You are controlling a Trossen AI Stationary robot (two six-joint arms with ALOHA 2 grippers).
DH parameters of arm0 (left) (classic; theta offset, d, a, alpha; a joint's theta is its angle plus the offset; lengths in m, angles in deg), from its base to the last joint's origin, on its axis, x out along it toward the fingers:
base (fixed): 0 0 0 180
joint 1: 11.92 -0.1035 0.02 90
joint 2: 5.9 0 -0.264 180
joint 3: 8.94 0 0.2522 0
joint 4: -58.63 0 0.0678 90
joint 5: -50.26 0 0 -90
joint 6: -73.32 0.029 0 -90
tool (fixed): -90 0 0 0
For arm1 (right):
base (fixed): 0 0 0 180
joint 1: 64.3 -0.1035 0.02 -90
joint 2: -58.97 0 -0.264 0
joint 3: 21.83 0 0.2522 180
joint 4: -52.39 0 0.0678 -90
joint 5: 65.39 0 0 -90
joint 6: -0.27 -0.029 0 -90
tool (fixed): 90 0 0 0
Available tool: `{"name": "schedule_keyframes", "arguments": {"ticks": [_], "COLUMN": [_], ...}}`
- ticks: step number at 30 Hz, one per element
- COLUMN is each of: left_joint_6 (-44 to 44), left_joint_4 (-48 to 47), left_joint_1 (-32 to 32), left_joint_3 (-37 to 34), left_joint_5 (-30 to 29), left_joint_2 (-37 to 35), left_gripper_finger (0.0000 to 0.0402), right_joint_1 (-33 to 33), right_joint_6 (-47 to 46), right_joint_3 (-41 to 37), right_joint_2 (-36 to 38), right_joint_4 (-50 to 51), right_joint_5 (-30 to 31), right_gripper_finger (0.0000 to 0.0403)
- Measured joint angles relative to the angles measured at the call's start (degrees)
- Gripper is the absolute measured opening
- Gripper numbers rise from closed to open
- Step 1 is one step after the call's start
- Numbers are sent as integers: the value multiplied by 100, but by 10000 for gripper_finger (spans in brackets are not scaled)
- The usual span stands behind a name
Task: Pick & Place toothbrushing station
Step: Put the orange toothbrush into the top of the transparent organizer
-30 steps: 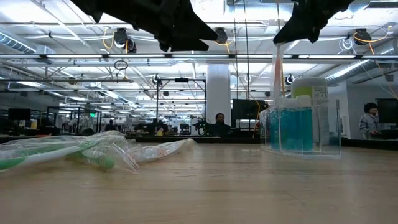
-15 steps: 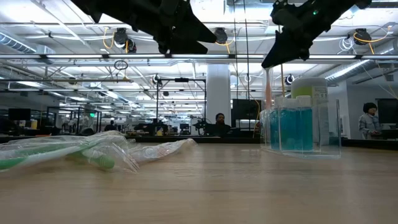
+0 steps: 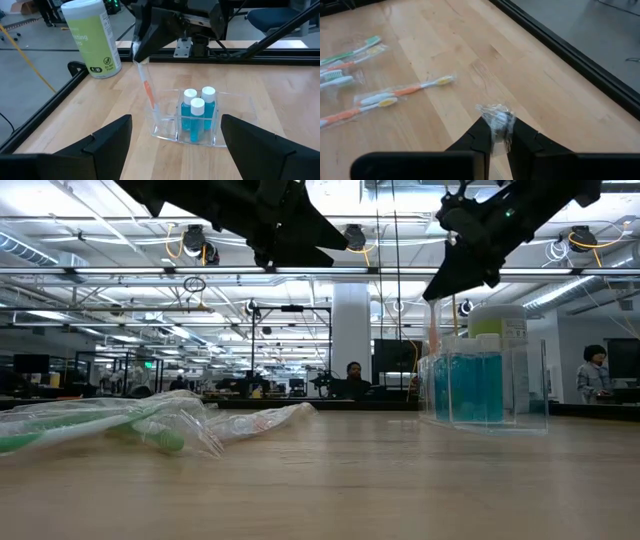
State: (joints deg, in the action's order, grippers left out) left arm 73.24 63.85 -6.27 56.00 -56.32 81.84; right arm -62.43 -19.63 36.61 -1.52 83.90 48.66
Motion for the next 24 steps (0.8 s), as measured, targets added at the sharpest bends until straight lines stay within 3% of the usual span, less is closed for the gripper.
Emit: {"name": "schedule_keyframes", "arguments": {"ticks": [12, 24], "left_joint_6": [-11, -24], "left_joint_4": [6, 7], "left_joint_1": [0, 0], "left_joint_3": [0, 0], "left_joint_5": [0, 2], "left_joint_2": [0, 0], "left_gripper_finger": [308, 301], "right_joint_1": [-2, -2], "right_joint_6": [2, 32], "right_joint_3": [-45, -50], "right_joint_2": [51, 517], "right_joint_4": [-40, -75], "right_joint_5": [-7, 1], "right_gripper_finger": [52, 163]}}
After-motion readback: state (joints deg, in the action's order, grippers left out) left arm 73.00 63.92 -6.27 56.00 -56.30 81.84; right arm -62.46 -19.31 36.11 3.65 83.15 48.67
